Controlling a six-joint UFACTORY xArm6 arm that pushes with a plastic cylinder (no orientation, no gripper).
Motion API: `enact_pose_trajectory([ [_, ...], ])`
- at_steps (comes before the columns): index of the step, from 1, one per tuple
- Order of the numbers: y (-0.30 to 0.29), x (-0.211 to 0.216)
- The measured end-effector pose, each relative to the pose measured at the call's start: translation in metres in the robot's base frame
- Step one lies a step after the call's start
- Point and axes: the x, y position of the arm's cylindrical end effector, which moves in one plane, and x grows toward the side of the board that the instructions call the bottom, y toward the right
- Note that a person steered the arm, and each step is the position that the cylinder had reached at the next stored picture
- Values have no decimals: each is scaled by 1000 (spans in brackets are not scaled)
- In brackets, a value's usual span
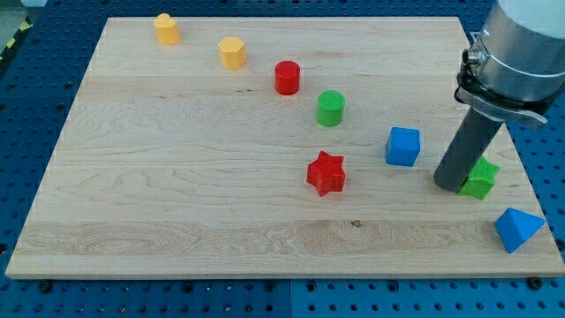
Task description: Adjust the green star diagonally in between the blue blocks
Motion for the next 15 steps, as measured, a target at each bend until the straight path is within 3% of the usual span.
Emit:
enact_pose_trajectory([
  [3, -11, -32],
  [6, 41, -62],
  [7, 80, -52],
  [8, 82, -20],
  [9, 82, -4],
  [13, 2, -55],
  [15, -1, -40],
])
